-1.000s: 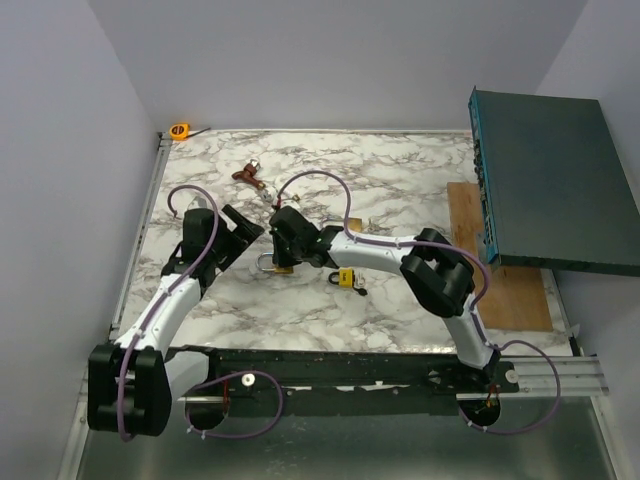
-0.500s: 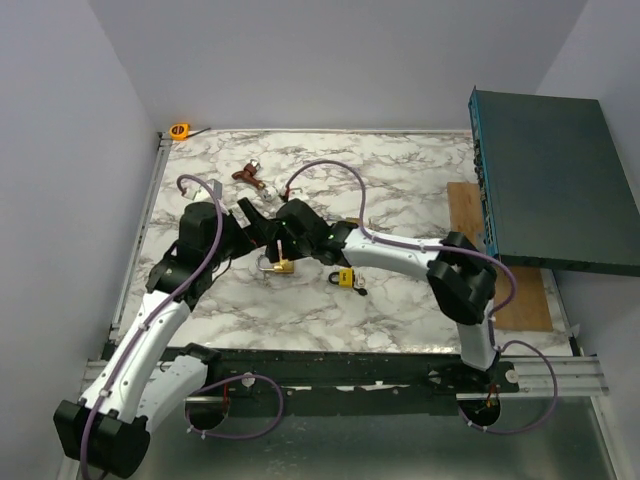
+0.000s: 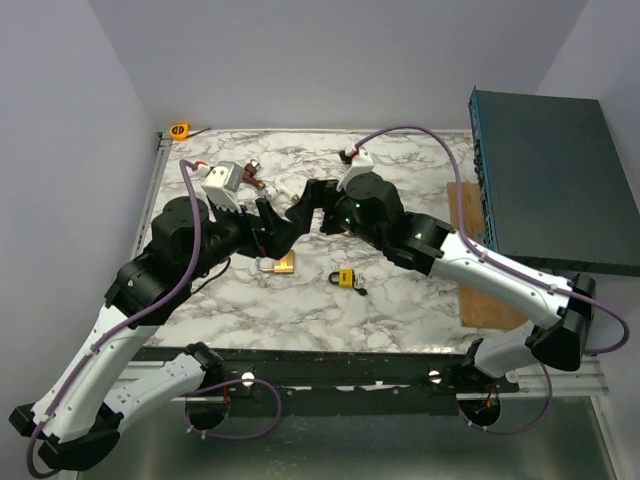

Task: Lock with the key
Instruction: Reset both arms

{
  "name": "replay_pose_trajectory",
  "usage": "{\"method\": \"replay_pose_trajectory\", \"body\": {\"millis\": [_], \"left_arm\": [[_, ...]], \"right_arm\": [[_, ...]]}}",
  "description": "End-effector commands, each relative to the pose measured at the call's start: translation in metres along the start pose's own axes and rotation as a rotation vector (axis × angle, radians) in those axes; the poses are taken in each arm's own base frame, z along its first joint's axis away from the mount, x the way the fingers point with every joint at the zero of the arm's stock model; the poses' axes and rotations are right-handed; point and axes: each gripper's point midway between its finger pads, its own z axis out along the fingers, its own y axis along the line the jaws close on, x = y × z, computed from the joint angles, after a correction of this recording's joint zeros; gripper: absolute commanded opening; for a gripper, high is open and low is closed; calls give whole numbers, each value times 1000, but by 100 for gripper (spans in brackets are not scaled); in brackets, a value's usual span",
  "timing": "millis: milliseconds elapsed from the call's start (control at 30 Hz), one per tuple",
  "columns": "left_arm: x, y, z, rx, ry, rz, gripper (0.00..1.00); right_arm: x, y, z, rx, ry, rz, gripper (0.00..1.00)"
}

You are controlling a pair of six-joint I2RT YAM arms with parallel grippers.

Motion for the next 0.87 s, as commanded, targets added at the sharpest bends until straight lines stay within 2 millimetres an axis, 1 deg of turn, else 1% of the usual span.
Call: {"method": "replay_pose_trajectory", "body": {"millis": [0, 67, 200, 333, 500, 833], "left_arm": [[1, -15, -5, 13, 62, 102, 99], [-2, -19, -8, 27, 62, 116, 99], [-6, -17, -13, 13, 54, 143, 98], [-6, -16, -15, 10, 43, 147, 98], [-7, -16, -15, 13, 38, 148, 98], [-7, -16, -18, 14, 35, 144, 99]], "right_arm": [[-9, -9, -25, 35, -24, 9, 100], [-14, -9, -34, 32, -37, 15, 100], [-21, -14, -48, 36, -66, 23, 100], [-25, -14, -54, 33, -80, 22, 100], [-27, -13, -55, 23, -91, 25, 100], [-29, -9, -51, 14, -92, 15, 100]]}}
